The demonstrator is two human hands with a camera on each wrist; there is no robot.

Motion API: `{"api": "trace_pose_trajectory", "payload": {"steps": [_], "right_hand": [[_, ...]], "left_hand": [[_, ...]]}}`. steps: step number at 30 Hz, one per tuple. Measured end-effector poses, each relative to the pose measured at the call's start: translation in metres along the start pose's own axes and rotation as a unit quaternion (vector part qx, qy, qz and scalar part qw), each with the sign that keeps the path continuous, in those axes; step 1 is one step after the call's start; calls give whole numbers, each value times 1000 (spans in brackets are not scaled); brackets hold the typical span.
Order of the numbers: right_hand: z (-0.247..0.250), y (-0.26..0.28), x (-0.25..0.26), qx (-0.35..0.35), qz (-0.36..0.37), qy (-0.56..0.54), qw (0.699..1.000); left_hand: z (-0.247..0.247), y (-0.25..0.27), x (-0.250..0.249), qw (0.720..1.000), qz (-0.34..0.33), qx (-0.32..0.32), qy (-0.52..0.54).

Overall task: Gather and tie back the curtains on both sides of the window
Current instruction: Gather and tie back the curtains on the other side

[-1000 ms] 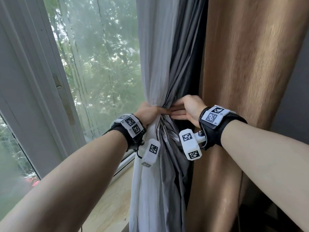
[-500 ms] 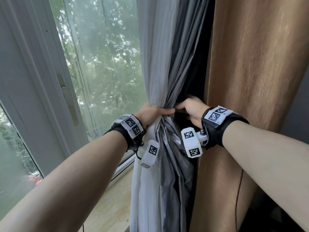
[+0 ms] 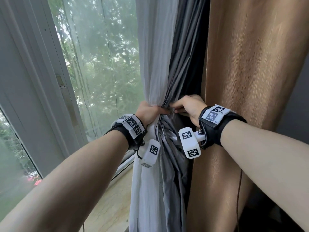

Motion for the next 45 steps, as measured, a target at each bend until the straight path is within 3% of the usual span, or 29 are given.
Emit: {"api": "trace_pose_trajectory", "payload": {"steps": [4, 9, 13, 18, 20, 25, 34, 37, 41, 45], "right_hand": [[-5, 4, 5, 21, 14, -14, 1000], [-11, 9, 6, 56, -13, -35, 998], [-12, 10, 3, 66, -26, -34, 997], [12, 5, 2, -34, -24, 12, 999], [18, 4, 0, -57, -29, 11, 998], [6, 8, -14, -13, -72, 23, 997], [-3, 7, -10, 8, -43, 33, 998], [4, 5, -9, -13, -22, 49, 998], [18, 4, -7, -46, -11, 35, 998], [7, 16, 0, -20, -22, 31, 999]], "left_hand": [[-1, 1, -1, 1000, -12, -2, -2], [-15, 5, -8, 997, -40, 60, -12], [-13, 5, -9, 998, -42, 26, -33], [-6, 5, 0, 999, 9, -13, -49], [-6, 6, 1, 999, 16, -5, -44], [-15, 7, -2, 998, 15, 56, -36], [-20, 6, -3, 994, -6, 106, -11], [-14, 4, -1, 997, -1, 72, -5], [5, 2, 1, 1000, 1, -29, -2], [3, 3, 0, 999, 1, -38, 13]]}}
Point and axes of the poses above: each hand's wrist, its own y-axis away from the middle knuckle, its own z-axis out of the back of the hand, x = y × z, the point moved 10 cm from there along -y, towards the middle knuckle, and after that the axes turned 1 degree about -y, right-handed, at the moved point
